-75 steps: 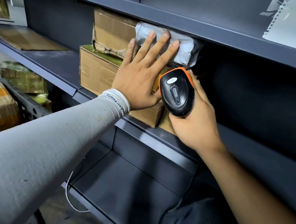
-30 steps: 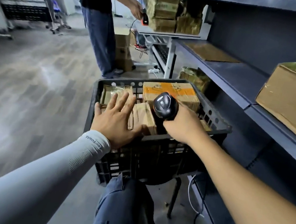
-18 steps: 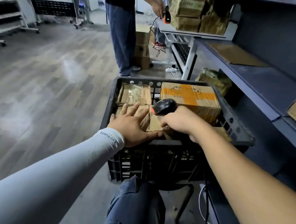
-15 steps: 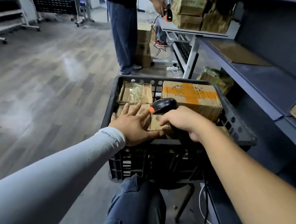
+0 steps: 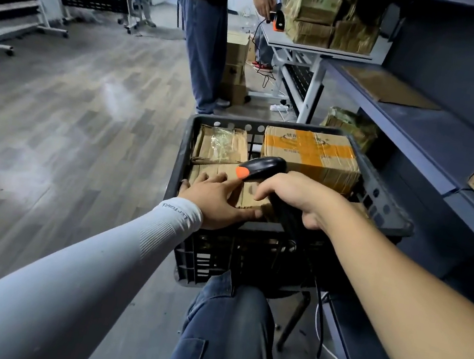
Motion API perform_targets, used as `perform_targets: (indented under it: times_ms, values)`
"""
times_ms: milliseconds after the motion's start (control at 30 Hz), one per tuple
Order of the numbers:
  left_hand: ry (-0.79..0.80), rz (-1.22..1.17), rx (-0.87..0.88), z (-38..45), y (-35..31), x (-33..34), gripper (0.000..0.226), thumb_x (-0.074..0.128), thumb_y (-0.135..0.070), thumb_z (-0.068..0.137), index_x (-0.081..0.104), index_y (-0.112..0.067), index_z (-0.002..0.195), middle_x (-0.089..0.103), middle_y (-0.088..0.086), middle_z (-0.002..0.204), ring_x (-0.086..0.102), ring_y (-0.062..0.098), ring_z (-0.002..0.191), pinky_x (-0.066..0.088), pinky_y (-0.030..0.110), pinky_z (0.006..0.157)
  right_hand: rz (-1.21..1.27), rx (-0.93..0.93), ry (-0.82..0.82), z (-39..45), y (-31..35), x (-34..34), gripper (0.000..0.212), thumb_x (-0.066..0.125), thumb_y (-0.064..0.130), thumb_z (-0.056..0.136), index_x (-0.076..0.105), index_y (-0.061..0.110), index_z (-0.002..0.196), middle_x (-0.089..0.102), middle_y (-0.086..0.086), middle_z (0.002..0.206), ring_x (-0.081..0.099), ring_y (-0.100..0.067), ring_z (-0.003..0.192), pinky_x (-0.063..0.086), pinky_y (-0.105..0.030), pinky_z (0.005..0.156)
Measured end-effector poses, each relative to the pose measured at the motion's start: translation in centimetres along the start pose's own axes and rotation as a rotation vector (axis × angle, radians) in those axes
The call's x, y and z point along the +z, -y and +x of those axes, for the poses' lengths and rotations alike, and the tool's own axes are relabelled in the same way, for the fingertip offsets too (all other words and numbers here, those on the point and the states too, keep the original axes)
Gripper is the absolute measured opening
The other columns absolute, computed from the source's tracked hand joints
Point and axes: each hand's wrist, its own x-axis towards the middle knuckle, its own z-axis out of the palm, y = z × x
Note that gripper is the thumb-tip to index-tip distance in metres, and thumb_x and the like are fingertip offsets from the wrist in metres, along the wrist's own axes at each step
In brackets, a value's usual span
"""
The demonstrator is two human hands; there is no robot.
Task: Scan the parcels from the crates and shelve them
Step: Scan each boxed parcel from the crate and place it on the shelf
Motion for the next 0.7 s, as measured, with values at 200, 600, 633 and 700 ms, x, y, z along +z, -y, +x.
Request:
perform_targets:
  times_ms: [200, 600, 633, 700]
  values:
    - [0.007, 0.016, 0.012, -1.3, 1.9, -0.1, 0.102, 0.043, -0.099, 0.071, 0.024, -0.050, 0.159, 0.014, -0.006, 0.174, 0.003, 0.035, 0.160, 0.008, 0.068, 0.122, -0.006, -0.008, -0.018, -0.1, -0.4, 1.8, 0.056, 0.077, 0.021, 0.055, 0.074, 0.009, 0.109, 0.072, -0.016, 0.106, 0.073, -0.036, 0.094, 0.056, -0.045, 0.087]
    - [0.012, 0.012, 0.028, -2.3, 1.8, 0.1, 0.088, 0.038, -0.096, 0.079, 0.027, -0.056, 0.156, 0.011, -0.008, 0.174, 0.000, 0.037, 0.160, 0.005, 0.071, 0.119, 0.072, 0.065, 0.071, -1.0, -0.2, 2.2, 0.039, 0.069, 0.013, 0.077, 0.072, 0.005, 0.116, 0.060, -0.010, 0.075, 0.064, -0.024, 0.070, 0.050, -0.030, 0.064]
    - [0.012, 0.014, 0.031, -2.3, 1.7, 0.0, 0.087, 0.038, -0.096, 0.079, 0.028, -0.056, 0.155, 0.012, -0.009, 0.174, 0.000, 0.037, 0.159, 0.006, 0.072, 0.119, 0.087, 0.072, 0.073, -1.0, -0.1, 2.3, 0.036, 0.066, 0.011, 0.081, 0.072, 0.004, 0.116, 0.060, -0.010, 0.072, 0.063, -0.023, 0.066, 0.050, -0.028, 0.060]
    - [0.008, 0.006, 0.040, -2.2, 1.6, -0.1, 0.082, 0.040, -0.095, 0.079, 0.029, -0.060, 0.153, 0.017, -0.010, 0.172, 0.003, 0.039, 0.159, 0.008, 0.073, 0.118, 0.126, 0.069, 0.050, -0.8, -0.1, 2.5, 0.037, 0.065, 0.009, 0.081, 0.071, 0.003, 0.117, 0.060, -0.011, 0.073, 0.062, -0.024, 0.063, 0.052, -0.029, 0.061]
